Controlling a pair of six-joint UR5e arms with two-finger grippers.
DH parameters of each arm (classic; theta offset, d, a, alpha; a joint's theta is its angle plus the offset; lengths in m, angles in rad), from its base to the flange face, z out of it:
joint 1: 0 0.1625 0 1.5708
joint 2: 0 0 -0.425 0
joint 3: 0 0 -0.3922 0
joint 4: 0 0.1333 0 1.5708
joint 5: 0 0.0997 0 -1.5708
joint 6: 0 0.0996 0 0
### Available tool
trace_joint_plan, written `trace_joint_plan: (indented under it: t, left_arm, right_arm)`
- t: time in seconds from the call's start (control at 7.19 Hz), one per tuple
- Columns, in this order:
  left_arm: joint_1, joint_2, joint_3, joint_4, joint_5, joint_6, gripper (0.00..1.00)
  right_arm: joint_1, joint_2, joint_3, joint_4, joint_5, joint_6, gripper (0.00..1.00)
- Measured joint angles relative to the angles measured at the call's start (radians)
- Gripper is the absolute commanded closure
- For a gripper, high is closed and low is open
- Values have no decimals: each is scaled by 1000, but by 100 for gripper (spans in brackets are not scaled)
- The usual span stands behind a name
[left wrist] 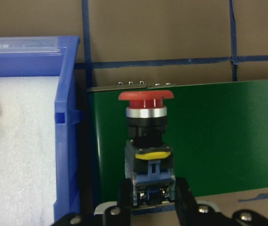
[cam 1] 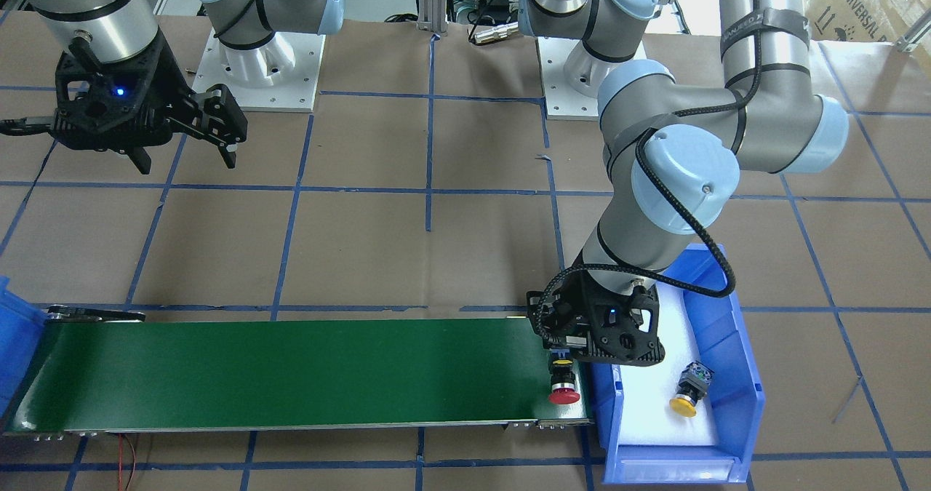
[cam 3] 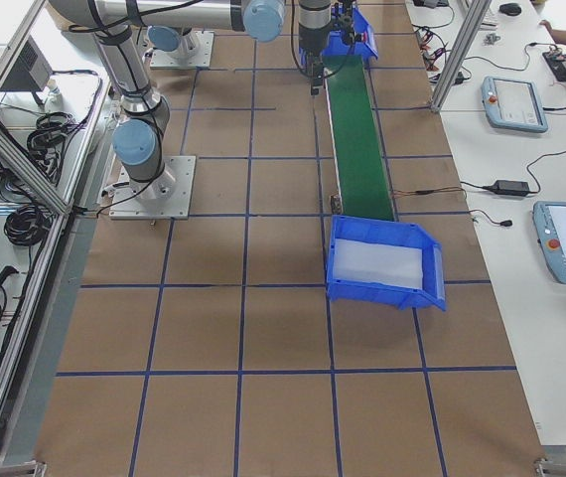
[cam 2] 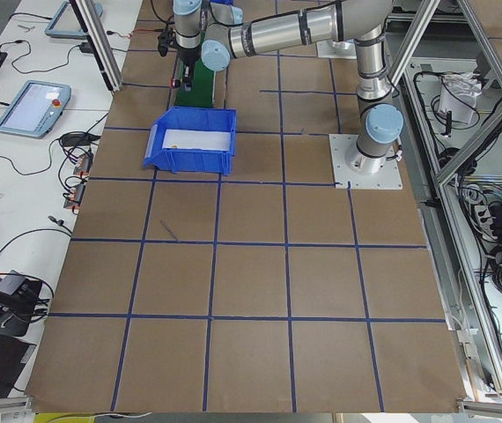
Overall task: Transport two buttons from left to right
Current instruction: 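Carry the red button onto the green belt and release it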
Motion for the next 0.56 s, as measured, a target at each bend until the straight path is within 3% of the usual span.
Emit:
trace_joint_plan:
  t: [0.42, 0.56]
  left_arm:
    - [-4, -25, -5, 24, 2, -1, 59]
    - [-5, -28, -7, 31, 2, -1, 8]
  right_arm:
    - [0, 0, 0, 0, 1, 0, 0]
    - [0, 0, 0, 0, 1, 0, 0]
